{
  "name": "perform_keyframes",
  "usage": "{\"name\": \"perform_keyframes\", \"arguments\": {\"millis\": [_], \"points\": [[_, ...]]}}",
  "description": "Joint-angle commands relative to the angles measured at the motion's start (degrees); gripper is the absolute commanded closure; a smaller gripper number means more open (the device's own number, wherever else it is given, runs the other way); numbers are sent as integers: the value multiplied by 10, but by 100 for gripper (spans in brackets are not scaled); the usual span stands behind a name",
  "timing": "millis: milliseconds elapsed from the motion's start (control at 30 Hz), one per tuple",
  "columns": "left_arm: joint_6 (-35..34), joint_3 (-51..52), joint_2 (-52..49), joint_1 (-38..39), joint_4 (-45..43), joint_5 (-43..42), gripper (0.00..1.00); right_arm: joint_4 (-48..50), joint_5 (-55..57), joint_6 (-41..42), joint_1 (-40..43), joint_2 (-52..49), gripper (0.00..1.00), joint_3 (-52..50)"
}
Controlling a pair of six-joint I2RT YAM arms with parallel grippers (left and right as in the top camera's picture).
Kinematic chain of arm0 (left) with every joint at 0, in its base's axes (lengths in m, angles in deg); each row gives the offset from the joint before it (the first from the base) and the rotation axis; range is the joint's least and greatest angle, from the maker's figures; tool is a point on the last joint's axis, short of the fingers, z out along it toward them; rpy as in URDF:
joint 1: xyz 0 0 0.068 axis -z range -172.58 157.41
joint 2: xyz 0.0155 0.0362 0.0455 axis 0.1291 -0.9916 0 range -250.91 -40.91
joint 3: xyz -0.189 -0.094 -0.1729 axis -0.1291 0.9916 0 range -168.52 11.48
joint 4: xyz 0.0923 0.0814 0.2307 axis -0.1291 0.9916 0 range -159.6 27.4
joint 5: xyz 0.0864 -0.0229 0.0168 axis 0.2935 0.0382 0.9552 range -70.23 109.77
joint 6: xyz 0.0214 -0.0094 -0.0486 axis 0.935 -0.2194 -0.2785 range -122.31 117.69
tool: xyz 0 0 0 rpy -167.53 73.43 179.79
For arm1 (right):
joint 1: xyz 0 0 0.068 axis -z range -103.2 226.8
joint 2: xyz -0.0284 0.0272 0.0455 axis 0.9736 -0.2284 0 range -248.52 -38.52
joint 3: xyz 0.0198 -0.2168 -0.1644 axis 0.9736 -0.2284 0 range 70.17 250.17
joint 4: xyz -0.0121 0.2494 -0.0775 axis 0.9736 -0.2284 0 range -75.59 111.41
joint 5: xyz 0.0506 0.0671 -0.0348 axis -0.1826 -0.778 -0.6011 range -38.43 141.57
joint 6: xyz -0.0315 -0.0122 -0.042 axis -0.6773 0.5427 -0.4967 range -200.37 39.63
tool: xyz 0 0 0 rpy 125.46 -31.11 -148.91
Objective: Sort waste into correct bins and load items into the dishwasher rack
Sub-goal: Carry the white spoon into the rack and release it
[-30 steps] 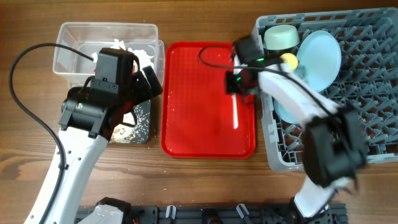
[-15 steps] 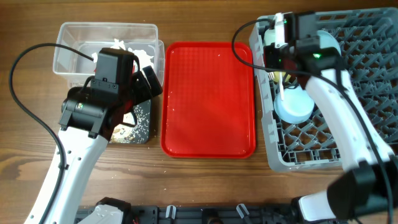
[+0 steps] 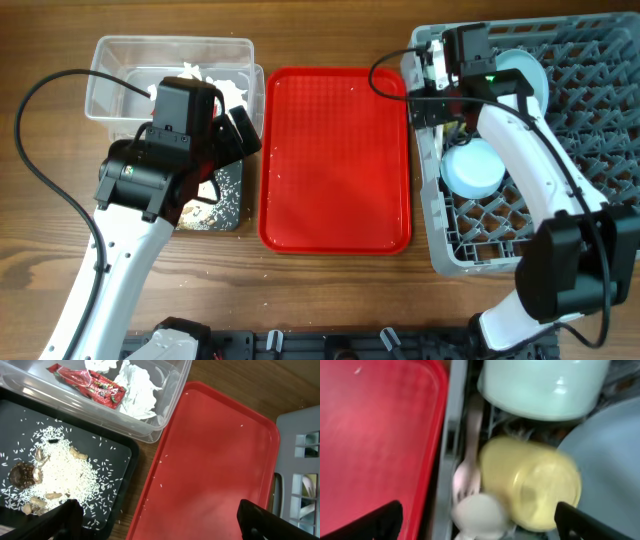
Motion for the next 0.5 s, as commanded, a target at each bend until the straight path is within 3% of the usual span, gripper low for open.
{"name": "perform_keyframes", "arguments": {"millis": [0, 133, 467], "points": [[3, -3, 0, -3, -1, -3, 0, -47, -56, 12, 1, 90, 0, 76], [3, -3, 0, -3, -1, -3, 0, -124, -58, 59, 1, 174, 0, 137], [3, -3, 0, -3, -1, -3, 0, -148, 5, 50, 1, 340, 0, 138]]}}
